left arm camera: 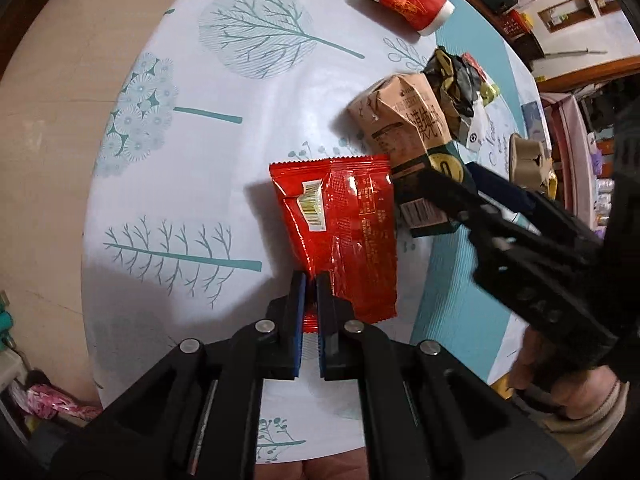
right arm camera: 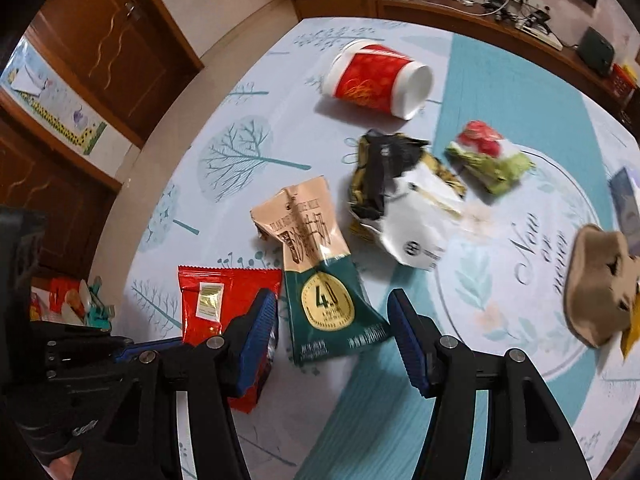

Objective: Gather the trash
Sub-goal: 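Grasp red snack bag with left tool while right tool grasps milk carton, then carry red bag and milk carton over the bin and open both tools, then move both tools back over the table toward the crumpled wrappers, then grasp black-gold crumpled wrapper with left tool while right tool grasps red-green packet, then carry wrapper and packet over the bin and open both tools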

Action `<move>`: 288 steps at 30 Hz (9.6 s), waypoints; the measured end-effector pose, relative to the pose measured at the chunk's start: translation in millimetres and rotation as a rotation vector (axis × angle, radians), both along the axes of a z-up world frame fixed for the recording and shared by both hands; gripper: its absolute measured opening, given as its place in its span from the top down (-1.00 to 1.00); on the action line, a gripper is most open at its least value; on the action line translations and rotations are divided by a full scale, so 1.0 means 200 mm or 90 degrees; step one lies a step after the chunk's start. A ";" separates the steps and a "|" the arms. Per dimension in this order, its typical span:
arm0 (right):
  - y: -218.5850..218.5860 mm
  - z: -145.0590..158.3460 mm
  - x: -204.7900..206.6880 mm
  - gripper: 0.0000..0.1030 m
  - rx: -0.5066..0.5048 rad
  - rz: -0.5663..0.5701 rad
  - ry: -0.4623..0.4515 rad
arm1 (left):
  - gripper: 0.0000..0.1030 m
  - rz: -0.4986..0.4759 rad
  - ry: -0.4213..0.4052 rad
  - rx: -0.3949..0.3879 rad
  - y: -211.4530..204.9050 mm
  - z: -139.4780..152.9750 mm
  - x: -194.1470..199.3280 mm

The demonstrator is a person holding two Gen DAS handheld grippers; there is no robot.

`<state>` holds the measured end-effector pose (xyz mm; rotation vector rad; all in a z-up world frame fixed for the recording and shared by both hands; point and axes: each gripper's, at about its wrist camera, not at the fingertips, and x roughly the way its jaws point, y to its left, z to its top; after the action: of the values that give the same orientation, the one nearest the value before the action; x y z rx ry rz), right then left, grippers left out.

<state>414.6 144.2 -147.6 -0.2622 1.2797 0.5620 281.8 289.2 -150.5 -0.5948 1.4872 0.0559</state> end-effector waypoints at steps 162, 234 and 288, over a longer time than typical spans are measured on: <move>-1.33 1.34 -1.23 -0.37 0.185 -0.049 -0.205 | -0.19 -0.054 -0.280 0.313 -1.02 1.52 -0.72; -0.99 0.23 -0.50 0.90 0.212 -0.197 0.037 | 0.18 -0.082 -0.105 0.109 -0.62 0.48 -0.01; -1.62 -1.38 -2.05 0.90 0.080 -0.299 0.236 | 0.07 -0.222 -0.018 0.105 -1.40 -0.99 -1.36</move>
<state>4.9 -179.5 -424.6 0.2570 1.5929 0.2896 9.4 8.3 -349.0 -0.1980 1.5223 -0.1005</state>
